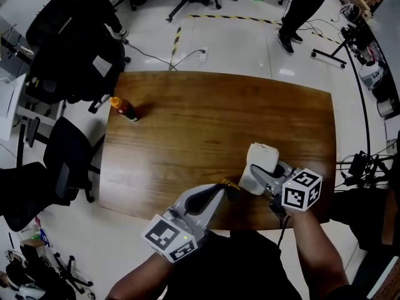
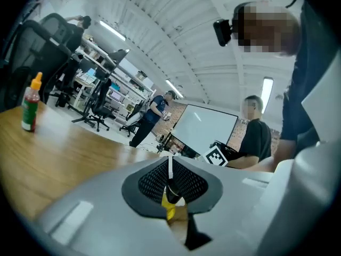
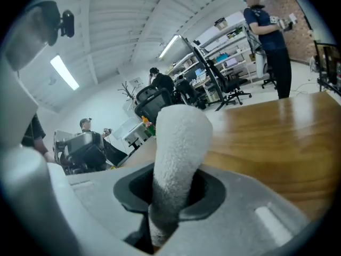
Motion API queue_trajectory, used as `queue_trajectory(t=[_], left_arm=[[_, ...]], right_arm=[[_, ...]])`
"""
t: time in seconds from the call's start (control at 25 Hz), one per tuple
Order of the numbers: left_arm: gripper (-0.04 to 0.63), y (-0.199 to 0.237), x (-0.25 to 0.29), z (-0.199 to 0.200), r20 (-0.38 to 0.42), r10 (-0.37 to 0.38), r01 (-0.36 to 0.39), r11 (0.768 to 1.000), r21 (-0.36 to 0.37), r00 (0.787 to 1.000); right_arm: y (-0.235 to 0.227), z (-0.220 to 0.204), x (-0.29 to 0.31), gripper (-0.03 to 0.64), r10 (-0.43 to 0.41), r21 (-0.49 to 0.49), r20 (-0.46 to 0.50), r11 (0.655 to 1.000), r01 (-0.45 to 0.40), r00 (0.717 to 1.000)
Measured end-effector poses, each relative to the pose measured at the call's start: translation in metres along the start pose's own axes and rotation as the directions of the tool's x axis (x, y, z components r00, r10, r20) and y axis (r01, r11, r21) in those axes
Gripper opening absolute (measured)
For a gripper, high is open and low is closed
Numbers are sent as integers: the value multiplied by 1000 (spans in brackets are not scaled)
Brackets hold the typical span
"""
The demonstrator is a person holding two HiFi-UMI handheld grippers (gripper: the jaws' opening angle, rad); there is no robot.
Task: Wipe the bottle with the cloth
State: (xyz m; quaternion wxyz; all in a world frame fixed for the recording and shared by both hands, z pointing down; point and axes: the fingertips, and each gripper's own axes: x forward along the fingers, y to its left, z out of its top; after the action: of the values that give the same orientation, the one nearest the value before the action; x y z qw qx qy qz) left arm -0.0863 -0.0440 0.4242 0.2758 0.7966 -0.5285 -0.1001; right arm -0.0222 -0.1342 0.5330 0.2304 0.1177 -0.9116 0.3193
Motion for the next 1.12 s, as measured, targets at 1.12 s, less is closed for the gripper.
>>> queue_trajectory(t=[1.12], left_arm=[[18, 86, -82, -102, -262, 361, -397, 913, -98, 895]], right_arm=[[106, -41, 138, 80, 450, -54, -701, 740, -670, 554]])
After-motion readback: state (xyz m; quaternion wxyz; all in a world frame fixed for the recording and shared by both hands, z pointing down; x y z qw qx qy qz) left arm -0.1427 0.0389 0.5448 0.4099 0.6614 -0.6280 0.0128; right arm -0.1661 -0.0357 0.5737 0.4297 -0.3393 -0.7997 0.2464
